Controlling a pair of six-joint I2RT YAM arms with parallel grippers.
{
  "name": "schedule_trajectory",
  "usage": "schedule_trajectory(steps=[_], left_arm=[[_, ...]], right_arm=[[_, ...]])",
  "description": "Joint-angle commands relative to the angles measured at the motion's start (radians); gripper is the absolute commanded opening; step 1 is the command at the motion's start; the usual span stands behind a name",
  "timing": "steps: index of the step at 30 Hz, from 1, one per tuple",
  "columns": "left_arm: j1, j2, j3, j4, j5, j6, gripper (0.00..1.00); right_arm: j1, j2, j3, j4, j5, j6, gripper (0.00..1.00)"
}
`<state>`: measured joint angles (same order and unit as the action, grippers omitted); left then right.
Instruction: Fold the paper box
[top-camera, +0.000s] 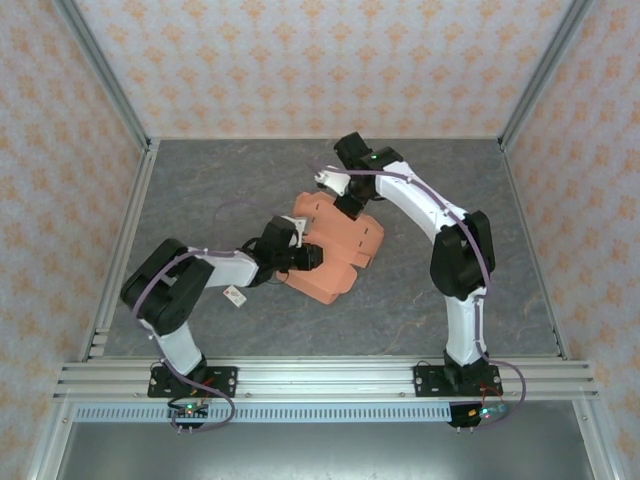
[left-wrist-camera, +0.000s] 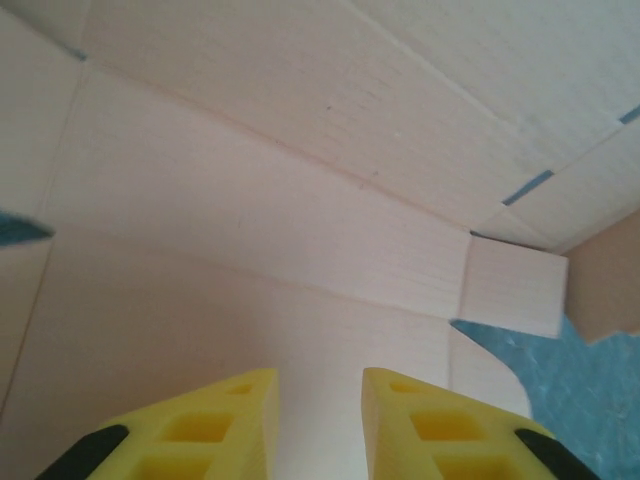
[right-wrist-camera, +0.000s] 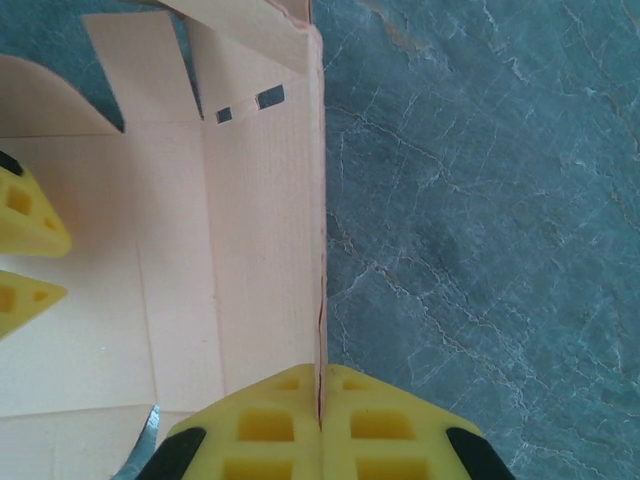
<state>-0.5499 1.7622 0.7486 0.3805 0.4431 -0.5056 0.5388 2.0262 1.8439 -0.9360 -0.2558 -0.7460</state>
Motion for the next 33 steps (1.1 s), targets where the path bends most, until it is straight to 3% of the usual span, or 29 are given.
schedule_trajectory(steps=[1, 7, 20, 33], left_arm=[[-0.021, 0.062, 0.056, 0.106, -0.053, -0.022, 0.26], [-0.036, 0.139, 0.050, 0.161, -0.082, -0.086, 0.22], [-0.062, 0.126, 0.024, 0.178, -0.134, -0.128, 0.18], [-0.061, 0.125, -0.014, 0.259, -0.121, -0.169, 0.20]], right_arm=[[0.032, -0.055, -0.039, 0.054, 0.088, -0.027, 0.00], [0.069, -0.084, -0.103, 0.116, 0.195, -0.038, 0.00], [0.133, -0.197, -0.322, 0.419, 0.443, -0.142, 0.00], [0.161, -0.300, -0.587, 0.797, 0.488, -0.273, 0.00]])
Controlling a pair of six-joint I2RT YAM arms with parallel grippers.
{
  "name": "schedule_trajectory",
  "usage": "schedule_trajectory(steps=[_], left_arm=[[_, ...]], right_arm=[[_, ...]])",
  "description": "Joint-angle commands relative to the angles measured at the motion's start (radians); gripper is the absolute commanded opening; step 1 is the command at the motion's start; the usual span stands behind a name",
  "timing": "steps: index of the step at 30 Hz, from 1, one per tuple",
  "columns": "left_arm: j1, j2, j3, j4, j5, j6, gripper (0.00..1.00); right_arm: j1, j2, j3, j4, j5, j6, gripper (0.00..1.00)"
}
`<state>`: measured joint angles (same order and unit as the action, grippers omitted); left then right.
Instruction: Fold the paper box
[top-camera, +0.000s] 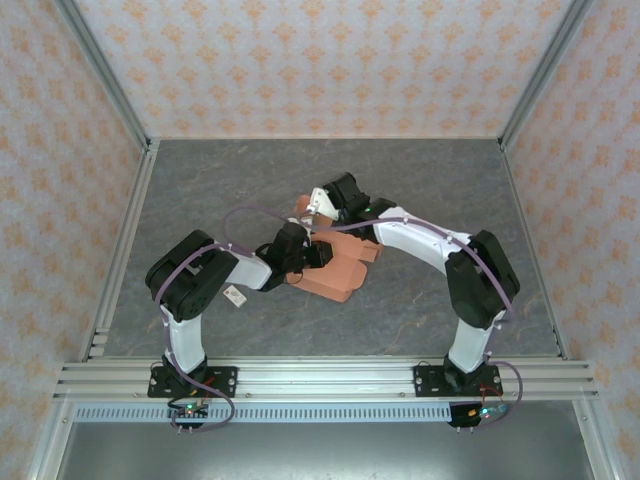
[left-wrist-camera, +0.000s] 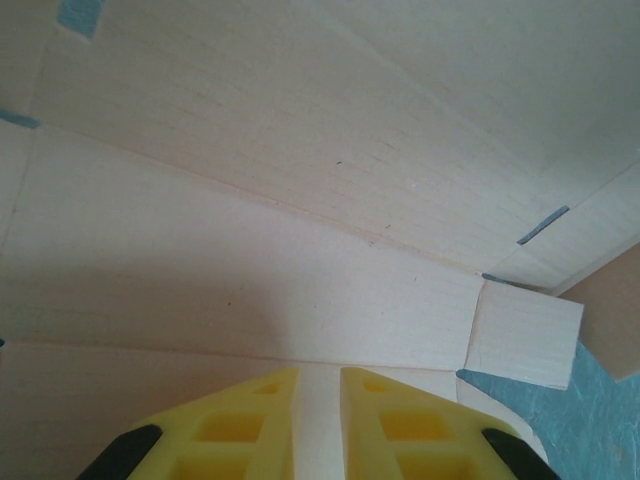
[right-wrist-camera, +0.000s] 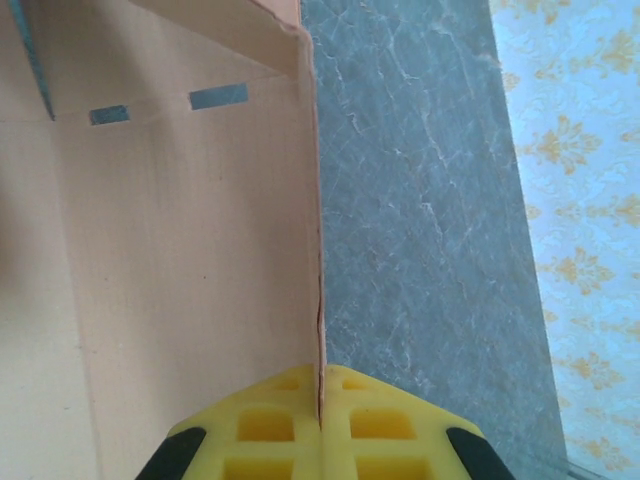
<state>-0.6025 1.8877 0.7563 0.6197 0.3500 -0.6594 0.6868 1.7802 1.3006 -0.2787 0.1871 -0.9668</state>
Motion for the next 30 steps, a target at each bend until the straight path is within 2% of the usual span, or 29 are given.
schedule_trajectory(steps=[1, 11, 20, 25, 30], left_arm=[[-0.008, -0.004, -0.022, 0.021, -0.030, -0.017, 0.20], [0.024, -0.081, -0.080, 0.059, -0.028, -0.028, 0.34], [0.078, -0.319, -0.161, -0.149, -0.083, 0.059, 0.44], [0.151, -0.481, -0.219, -0.254, -0.094, 0.073, 0.48], [0.217, -0.601, -0.202, -0.389, -0.072, 0.075, 0.51]], right_arm=[[0.018, -0.059, -0.063, 0.173, 0.050, -0.067, 0.00], [0.047, -0.065, -0.176, 0.362, 0.139, -0.144, 0.00], [0.046, -0.081, -0.174, 0.396, 0.123, -0.182, 0.00], [0.044, -0.084, -0.180, 0.417, 0.109, -0.207, 0.00], [0.032, -0.079, -0.192, 0.427, 0.088, -0.228, 0.00]])
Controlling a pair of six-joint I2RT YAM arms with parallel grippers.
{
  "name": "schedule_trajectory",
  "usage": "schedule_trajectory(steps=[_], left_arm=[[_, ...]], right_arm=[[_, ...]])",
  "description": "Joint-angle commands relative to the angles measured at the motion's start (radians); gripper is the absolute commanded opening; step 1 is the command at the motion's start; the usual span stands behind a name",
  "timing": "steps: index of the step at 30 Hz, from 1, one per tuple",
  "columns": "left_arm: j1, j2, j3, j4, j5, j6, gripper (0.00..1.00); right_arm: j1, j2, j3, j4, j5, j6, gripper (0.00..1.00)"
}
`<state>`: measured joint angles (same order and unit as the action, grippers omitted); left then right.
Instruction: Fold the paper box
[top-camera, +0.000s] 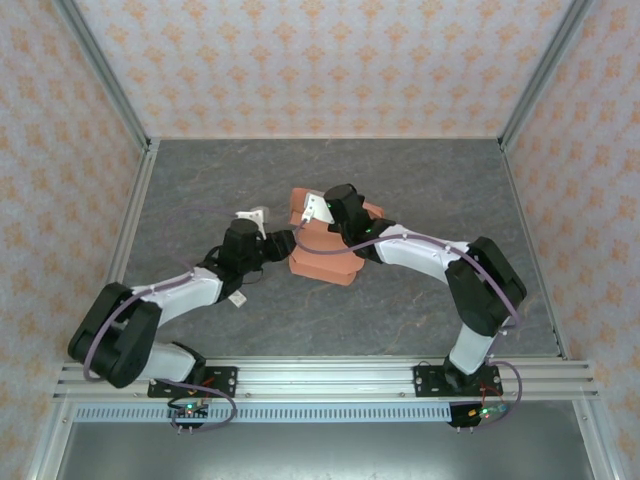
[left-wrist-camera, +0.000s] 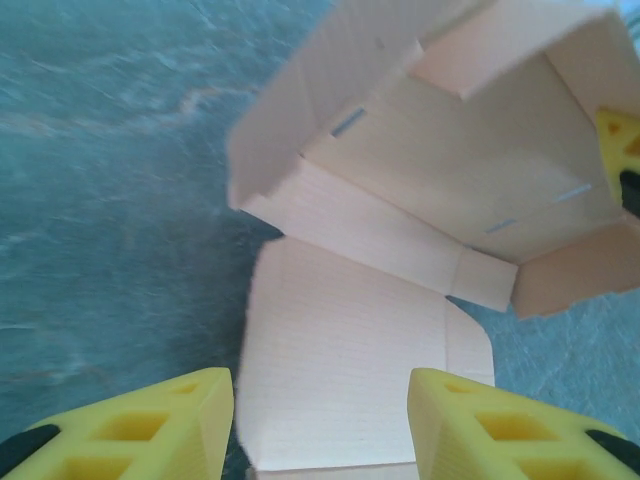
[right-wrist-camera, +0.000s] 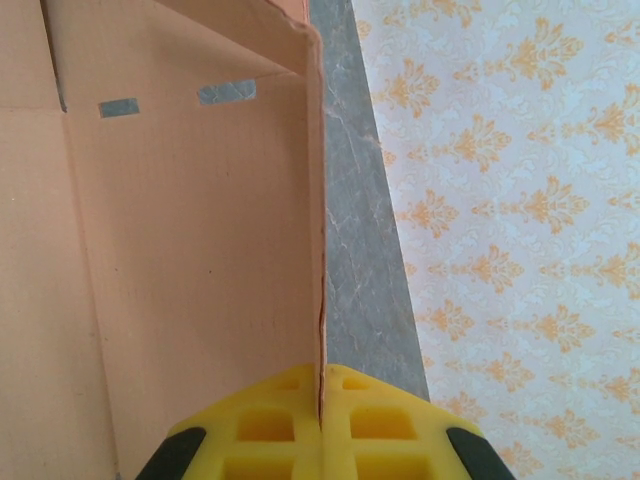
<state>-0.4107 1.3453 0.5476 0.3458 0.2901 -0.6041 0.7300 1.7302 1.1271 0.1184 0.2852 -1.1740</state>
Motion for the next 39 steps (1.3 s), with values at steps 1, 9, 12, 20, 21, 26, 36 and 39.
schedule_trajectory(steps=[1, 9, 12, 20, 21, 26, 36, 39], left_arm=[[0.034, -0.080, 0.014, -0.131, -0.002, 0.014, 0.51], [0.070, -0.103, 0.065, -0.192, 0.041, 0.064, 0.52], [0.115, -0.021, 0.051, -0.090, 0.109, 0.098, 0.53], [0.118, 0.177, 0.096, 0.049, 0.230, 0.191, 0.54], [0.118, 0.190, 0.101, 0.061, 0.230, 0.206, 0.54], [0.118, 0.228, 0.106, 0.095, 0.245, 0.267, 0.55], [0.115, 0.224, 0.083, 0.124, 0.275, 0.356, 0.56], [0.115, 0.242, 0.086, 0.146, 0.287, 0.360, 0.57]], right_arm=[[-0.015, -0.031, -0.018, 0.019, -0.024, -0.014, 0.00], [-0.041, -0.036, 0.009, -0.061, -0.097, 0.023, 0.00], [-0.054, -0.035, 0.025, -0.091, -0.122, 0.049, 0.00], [-0.110, -0.024, 0.121, -0.262, -0.239, 0.157, 0.00], [-0.114, -0.023, 0.130, -0.275, -0.250, 0.167, 0.00], [-0.135, -0.024, 0.207, -0.408, -0.323, 0.217, 0.00], [-0.162, -0.005, 0.335, -0.608, -0.406, 0.259, 0.00], [-0.167, 0.011, 0.357, -0.633, -0.411, 0.263, 0.00]])
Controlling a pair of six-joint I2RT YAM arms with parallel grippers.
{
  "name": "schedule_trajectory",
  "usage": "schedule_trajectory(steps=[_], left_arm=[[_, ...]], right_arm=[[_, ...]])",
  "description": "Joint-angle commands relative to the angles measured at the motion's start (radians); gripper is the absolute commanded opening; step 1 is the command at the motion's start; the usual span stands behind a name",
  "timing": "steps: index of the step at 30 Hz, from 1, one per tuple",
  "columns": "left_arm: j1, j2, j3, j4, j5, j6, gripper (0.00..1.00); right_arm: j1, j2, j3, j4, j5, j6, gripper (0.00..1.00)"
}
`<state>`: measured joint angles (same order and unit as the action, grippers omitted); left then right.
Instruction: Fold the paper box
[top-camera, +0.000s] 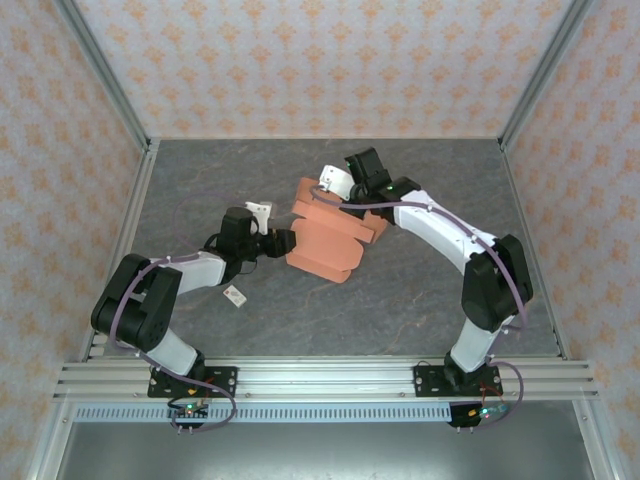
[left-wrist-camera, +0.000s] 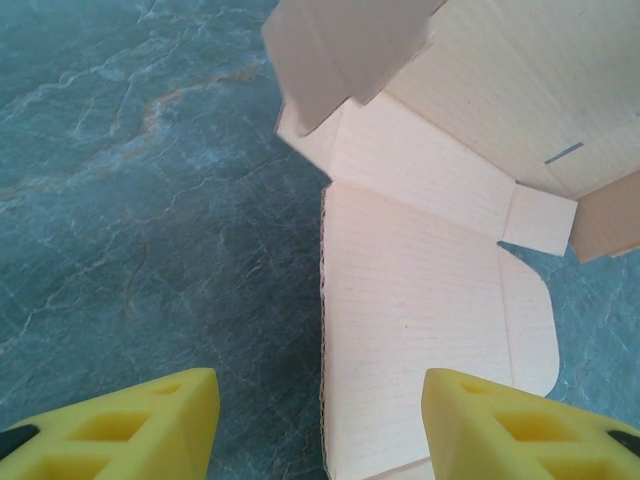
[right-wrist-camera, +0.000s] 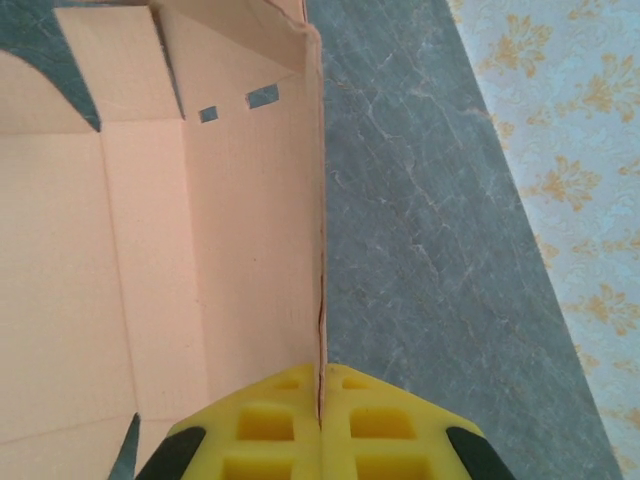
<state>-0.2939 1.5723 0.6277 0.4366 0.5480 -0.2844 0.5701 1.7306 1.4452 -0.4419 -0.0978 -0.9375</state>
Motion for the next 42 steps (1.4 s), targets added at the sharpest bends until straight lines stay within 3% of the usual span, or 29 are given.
schedule_trajectory(steps=[1, 13, 18, 24, 29, 32, 42], left_arm=[[-0.002, 0.019, 0.010, 0.054, 0.024, 0.045, 0.57], [0.004, 0.072, 0.062, 0.092, 0.005, 0.042, 0.59], [0.010, 0.044, 0.100, -0.001, -0.018, 0.056, 0.51], [0.006, -0.095, 0.055, -0.124, -0.101, 0.069, 0.44], [-0.017, -0.207, 0.019, -0.200, -0.005, 0.119, 0.43], [-0.042, -0.197, 0.053, -0.201, 0.047, 0.147, 0.43], [-0.091, 0.001, 0.233, -0.191, 0.022, 0.168, 0.46]], right_arm=[[-0.007, 0.017, 0.044, -0.081, -0.030, 0.028, 0.00], [-0.013, 0.042, 0.084, -0.159, -0.068, 0.031, 0.00], [-0.022, 0.039, 0.121, -0.203, -0.119, 0.055, 0.00], [-0.025, 0.056, 0.198, -0.301, -0.136, 0.087, 0.00], [-0.025, 0.075, 0.221, -0.323, -0.129, 0.094, 0.00], [-0.026, 0.080, 0.221, -0.319, -0.134, 0.100, 0.00], [-0.025, 0.081, 0.219, -0.319, -0.134, 0.103, 0.00]])
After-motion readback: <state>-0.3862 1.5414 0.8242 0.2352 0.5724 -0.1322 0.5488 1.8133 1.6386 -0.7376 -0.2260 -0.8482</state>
